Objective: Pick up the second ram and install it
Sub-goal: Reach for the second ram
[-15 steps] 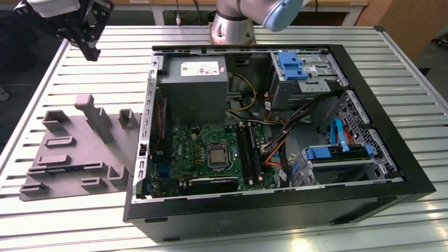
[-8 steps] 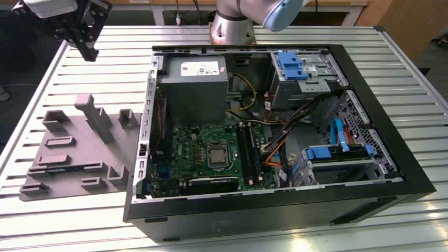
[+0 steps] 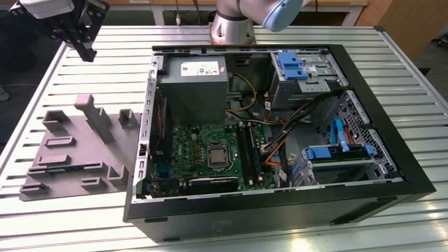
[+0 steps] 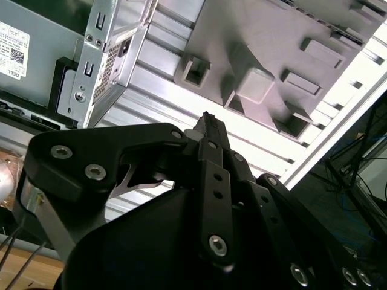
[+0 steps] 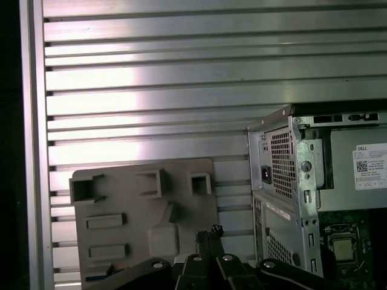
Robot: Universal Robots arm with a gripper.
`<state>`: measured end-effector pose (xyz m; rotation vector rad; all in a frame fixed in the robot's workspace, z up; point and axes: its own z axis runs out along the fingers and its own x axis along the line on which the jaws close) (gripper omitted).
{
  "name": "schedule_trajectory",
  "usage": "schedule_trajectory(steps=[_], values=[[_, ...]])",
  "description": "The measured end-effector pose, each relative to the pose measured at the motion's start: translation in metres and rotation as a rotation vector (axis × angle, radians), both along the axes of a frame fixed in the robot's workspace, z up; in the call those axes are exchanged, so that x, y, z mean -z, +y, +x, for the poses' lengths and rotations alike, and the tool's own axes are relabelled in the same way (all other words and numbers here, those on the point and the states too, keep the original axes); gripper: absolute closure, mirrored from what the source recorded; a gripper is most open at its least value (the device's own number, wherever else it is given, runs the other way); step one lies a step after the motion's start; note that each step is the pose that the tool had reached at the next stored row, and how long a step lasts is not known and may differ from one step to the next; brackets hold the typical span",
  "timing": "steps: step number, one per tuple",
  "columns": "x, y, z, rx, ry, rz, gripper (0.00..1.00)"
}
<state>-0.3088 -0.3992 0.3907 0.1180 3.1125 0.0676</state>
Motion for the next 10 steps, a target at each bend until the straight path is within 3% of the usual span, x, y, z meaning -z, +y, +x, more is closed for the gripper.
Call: schedule_trajectory(steps=[10], values=[[0.0005, 0.0, -0.0045, 0.0, 0.0, 0.0, 0.89]])
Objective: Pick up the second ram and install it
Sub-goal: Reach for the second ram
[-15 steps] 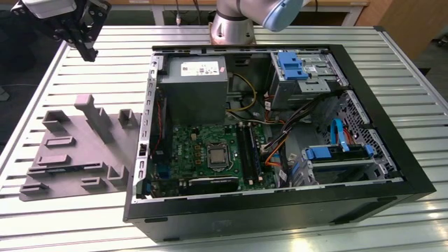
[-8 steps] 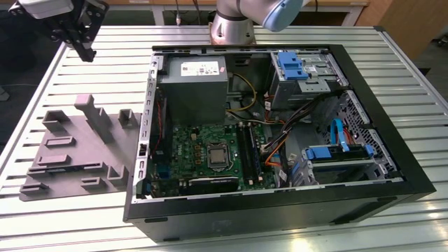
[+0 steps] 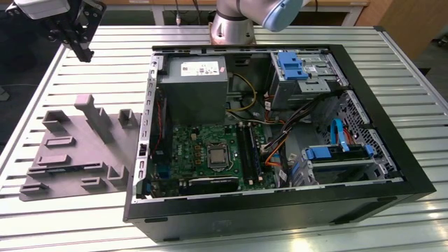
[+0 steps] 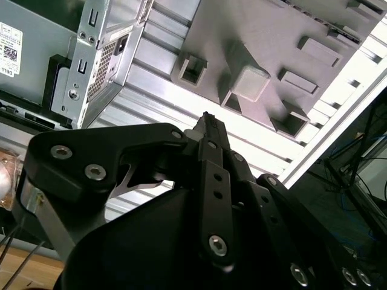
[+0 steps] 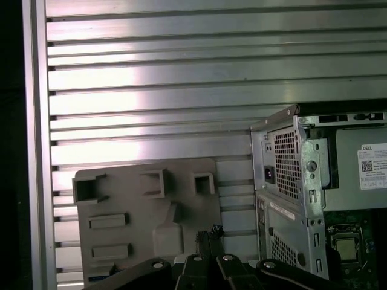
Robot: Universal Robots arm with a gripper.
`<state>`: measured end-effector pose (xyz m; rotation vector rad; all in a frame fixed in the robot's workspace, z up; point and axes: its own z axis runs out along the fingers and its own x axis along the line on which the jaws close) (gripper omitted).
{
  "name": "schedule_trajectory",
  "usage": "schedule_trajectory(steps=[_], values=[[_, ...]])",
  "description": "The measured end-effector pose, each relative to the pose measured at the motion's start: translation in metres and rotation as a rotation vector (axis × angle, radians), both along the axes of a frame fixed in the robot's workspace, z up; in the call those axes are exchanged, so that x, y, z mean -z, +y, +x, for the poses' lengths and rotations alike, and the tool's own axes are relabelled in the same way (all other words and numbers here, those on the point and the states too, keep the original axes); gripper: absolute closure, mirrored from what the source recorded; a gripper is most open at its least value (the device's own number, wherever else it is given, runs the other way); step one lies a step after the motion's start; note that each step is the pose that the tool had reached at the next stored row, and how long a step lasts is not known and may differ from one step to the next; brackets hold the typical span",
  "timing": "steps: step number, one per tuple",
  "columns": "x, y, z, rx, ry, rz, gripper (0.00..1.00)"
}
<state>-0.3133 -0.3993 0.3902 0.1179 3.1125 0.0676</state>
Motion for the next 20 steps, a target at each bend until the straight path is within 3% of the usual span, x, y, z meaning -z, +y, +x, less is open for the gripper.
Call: schedule_trajectory(steps=[20], values=[[0.001, -0.0002, -0.009, 0.0, 0.0, 0.0, 0.89]])
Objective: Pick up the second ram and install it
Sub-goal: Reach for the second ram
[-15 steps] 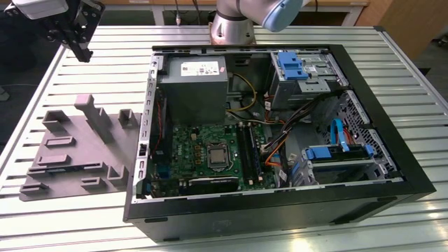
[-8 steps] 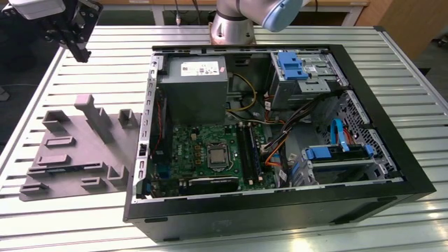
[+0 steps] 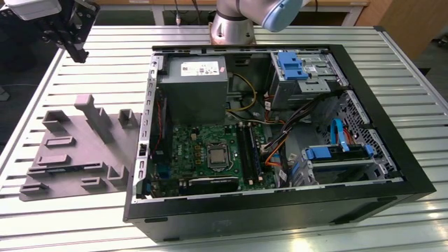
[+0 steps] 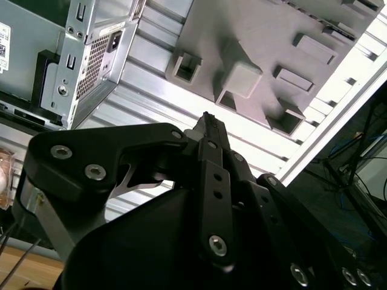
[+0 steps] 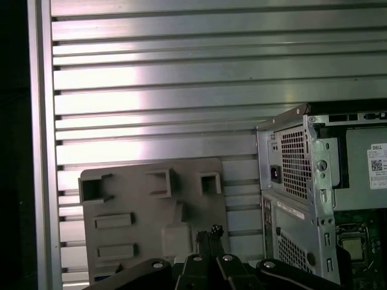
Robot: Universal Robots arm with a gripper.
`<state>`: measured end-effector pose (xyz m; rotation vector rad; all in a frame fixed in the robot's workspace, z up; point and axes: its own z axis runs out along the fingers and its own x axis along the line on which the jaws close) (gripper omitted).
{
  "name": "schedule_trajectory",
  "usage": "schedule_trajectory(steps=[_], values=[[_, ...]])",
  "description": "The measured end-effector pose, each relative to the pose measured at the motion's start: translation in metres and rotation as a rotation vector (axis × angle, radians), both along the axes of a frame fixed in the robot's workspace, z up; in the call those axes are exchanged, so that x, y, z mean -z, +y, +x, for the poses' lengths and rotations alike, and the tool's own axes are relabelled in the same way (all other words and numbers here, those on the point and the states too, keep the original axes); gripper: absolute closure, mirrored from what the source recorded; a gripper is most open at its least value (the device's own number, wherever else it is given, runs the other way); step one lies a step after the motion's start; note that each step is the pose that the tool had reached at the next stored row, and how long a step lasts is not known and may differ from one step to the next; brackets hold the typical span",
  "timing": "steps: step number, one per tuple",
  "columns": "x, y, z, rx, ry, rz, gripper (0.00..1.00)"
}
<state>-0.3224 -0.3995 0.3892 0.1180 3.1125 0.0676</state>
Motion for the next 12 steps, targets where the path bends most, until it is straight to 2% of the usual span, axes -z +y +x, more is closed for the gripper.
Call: schedule_trajectory(steps=[12], values=[[0.0021, -0.0021, -0.0049, 0.0, 0.0, 0.0, 0.89]])
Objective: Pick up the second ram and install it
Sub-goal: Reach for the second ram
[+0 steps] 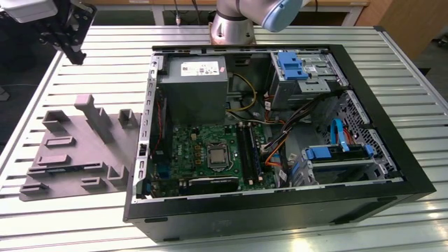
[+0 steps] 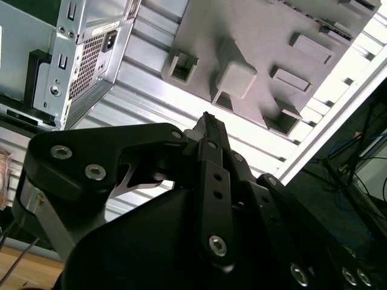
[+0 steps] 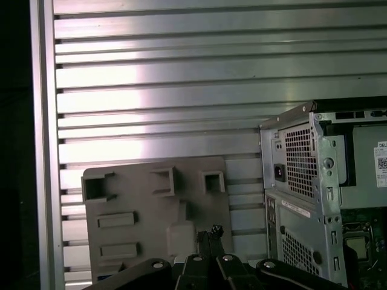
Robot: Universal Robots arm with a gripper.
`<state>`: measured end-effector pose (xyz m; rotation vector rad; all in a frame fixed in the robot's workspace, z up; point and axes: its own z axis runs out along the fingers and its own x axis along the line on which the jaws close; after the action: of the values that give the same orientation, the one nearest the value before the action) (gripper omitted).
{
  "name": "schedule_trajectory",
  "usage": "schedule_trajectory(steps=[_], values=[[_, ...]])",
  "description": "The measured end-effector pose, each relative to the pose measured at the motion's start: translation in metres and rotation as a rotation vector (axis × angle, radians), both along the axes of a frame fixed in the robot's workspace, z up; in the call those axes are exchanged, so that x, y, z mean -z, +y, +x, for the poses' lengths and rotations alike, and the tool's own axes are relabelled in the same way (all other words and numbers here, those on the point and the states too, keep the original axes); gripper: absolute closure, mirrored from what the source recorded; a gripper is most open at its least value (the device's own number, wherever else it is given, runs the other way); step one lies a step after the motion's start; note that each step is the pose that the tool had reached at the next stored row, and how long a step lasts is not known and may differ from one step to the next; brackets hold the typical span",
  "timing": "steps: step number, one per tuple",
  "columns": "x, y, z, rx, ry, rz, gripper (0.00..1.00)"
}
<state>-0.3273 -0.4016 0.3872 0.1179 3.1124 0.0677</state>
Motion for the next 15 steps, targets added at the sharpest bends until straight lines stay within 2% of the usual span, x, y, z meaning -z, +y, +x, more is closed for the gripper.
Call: schedule_trajectory(steps=[6, 7, 15], values=[[0.0011, -0.0025, -0.0017, 0.0, 0.0, 0.0001, 0.89], [0.0049, -0.0116, -0.0088, 0.0, 0.0, 0.0, 0.89], [0.0065, -0.0124, -0.0117, 0.0, 0.0001, -0.0001, 0.89]])
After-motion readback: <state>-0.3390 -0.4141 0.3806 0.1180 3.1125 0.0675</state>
